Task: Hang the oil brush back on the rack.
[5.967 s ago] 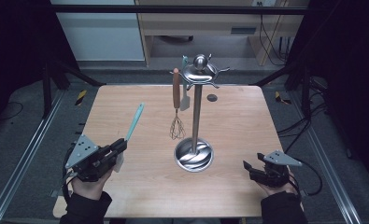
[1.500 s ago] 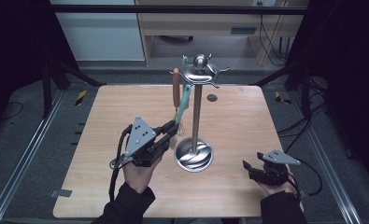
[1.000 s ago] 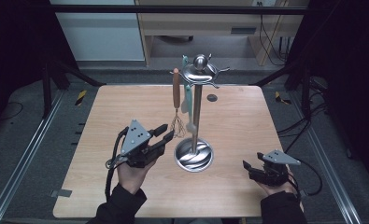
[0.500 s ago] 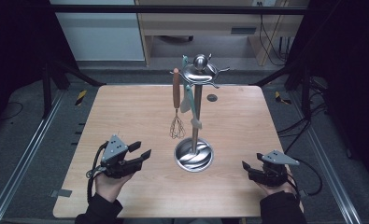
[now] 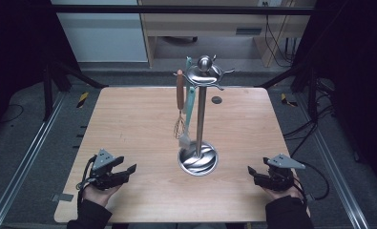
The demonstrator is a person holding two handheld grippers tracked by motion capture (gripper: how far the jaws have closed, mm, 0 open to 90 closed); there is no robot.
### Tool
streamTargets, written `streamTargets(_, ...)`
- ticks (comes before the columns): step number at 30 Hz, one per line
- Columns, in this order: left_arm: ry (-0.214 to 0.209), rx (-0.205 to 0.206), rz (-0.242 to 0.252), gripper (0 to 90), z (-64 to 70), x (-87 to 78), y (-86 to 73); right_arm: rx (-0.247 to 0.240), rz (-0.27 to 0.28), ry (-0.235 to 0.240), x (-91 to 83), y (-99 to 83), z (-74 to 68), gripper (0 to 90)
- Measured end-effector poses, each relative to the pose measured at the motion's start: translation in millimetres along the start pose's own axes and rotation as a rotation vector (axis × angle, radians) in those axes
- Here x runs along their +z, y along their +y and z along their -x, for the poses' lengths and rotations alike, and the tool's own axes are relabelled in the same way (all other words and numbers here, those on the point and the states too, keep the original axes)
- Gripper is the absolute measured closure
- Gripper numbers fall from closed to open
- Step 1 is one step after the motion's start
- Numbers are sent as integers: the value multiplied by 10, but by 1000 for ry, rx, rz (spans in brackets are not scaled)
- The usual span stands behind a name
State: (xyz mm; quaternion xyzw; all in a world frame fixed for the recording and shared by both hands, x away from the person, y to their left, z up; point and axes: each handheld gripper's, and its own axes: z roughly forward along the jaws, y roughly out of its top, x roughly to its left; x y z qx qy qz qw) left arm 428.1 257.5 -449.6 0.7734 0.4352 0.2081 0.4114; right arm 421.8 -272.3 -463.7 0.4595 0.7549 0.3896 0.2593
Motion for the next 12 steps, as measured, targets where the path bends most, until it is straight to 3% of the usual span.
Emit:
streamTargets(6,26,-20,-31,360,-138,-69,-110,8,-42,6,39,-30,31,267)
streamTargets(12,60,-60,-20,333,-270,-118,-172,19,-60,2,44,-49,66,263)
